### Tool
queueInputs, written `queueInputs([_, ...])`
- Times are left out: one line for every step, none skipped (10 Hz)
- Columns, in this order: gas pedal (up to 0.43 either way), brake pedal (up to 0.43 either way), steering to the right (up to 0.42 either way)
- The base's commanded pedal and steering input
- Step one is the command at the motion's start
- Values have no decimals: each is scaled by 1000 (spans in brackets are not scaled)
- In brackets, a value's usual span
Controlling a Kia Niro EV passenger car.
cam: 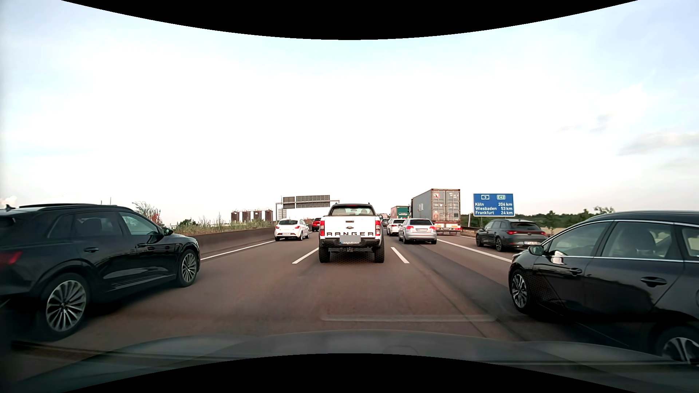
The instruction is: Follow the waypoints while adhering to traffic rules and regulations
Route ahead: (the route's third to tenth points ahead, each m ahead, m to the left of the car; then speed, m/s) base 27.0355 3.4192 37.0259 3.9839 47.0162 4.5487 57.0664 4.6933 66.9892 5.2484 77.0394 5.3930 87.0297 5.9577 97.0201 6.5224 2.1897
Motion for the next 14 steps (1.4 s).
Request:
queueInputs([0, 0, -6])
queueInputs([0, 0, -6])
queueInputs([0, 0, -6])
queueInputs([0, 0, -6])
queueInputs([8, 0, -7])
queueInputs([8, 0, -8])
queueInputs([8, 0, -8])
queueInputs([8, 0, -8])
queueInputs([8, 0, -8])
queueInputs([8, 0, -8])
queueInputs([8, 0, -8])
queueInputs([8, 0, -8])
queueInputs([20, 0, -8])
queueInputs([20, 0, -9])
